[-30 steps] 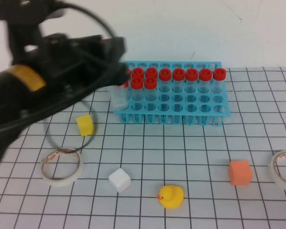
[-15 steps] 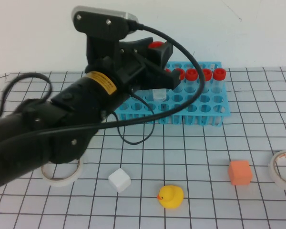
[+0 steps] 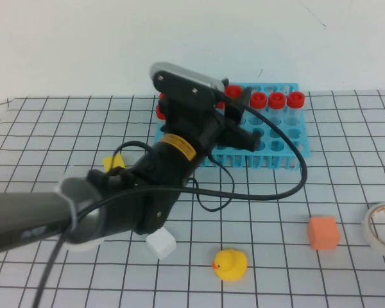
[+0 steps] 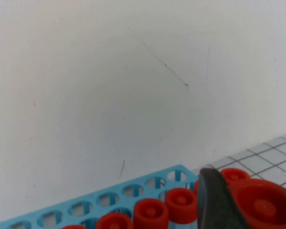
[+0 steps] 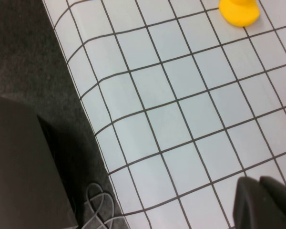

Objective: Place the test tubes

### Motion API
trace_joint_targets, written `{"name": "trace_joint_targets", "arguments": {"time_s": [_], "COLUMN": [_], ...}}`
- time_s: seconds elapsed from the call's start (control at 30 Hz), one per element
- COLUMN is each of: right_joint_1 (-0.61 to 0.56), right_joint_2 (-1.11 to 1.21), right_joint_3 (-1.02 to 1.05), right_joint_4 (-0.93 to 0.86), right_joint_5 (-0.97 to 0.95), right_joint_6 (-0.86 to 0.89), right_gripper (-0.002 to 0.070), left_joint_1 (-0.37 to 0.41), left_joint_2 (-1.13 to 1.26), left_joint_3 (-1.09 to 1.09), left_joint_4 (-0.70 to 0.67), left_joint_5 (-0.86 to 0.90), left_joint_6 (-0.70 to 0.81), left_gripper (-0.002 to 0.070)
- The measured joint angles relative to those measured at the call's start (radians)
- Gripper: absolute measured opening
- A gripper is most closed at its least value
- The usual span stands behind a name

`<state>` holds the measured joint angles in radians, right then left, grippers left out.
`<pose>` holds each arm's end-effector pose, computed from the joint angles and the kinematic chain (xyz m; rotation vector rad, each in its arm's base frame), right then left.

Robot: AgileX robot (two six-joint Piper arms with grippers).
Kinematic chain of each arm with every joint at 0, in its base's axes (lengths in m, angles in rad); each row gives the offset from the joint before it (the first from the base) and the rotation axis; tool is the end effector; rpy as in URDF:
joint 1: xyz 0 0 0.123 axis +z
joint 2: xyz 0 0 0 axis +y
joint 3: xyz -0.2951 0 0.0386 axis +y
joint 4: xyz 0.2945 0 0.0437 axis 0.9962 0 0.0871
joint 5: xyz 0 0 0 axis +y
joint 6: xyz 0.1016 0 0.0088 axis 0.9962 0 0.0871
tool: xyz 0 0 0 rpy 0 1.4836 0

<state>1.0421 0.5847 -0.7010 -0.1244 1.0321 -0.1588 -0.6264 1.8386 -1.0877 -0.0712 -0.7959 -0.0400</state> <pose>0.0757 0.1080 0.3211 -1.3812 1.9695 0.2568 0.3769 -0.2663 0.2416 0.3468 1.4216 -0.5498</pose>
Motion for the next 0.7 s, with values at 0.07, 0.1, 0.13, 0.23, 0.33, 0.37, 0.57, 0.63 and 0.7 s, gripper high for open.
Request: {"name": "trace_joint_targets", "arguments": {"time_s": [0.07, 0.1, 0.13, 0.23, 0.33, 0.37, 0.57, 0.63, 0.7], "right_joint_1": [0.000, 0.000, 0.000, 0.000, 0.000, 0.000, 0.000, 0.000, 0.000], "right_joint_2": [0.000, 0.000, 0.000, 0.000, 0.000, 0.000, 0.000, 0.000, 0.000], "right_joint_3": [0.000, 0.000, 0.000, 0.000, 0.000, 0.000, 0.000, 0.000, 0.000], "right_joint_4": [0.000, 0.000, 0.000, 0.000, 0.000, 0.000, 0.000, 0.000, 0.000], "right_joint_5": [0.000, 0.000, 0.000, 0.000, 0.000, 0.000, 0.004, 0.004, 0.004], "right_joint_6": [0.000, 0.000, 0.000, 0.000, 0.000, 0.000, 0.000, 0.000, 0.000], "right_gripper": [-0.0001, -0.0001, -0.0001, -0.0001, -0.0001, -0.0001, -0.0001, -0.0001, -0.0001], "left_joint_1": [0.002, 0.004, 0.009, 0.025, 0.048, 0.055, 0.072, 0.072, 0.072], "left_joint_2": [0.033, 0.044, 0.057, 0.092, 0.127, 0.142, 0.207, 0.214, 0.218], "left_joint_3": [-0.023, -0.034, -0.048, -0.091, -0.136, -0.153, -0.222, -0.234, -0.233], "left_joint_4": [0.010, 0.012, 0.017, 0.019, 0.019, 0.020, 0.045, 0.066, 0.081], "left_joint_5": [0.007, 0.009, 0.011, 0.011, 0.013, 0.013, 0.023, 0.023, 0.023], "left_joint_6": [0.004, 0.004, 0.004, 0.004, -0.002, -0.016, -0.067, -0.067, -0.052], "left_gripper": [0.0263, 0.0263, 0.0263, 0.0263, 0.0263, 0.0263, 0.0263, 0.0263, 0.0263]}}
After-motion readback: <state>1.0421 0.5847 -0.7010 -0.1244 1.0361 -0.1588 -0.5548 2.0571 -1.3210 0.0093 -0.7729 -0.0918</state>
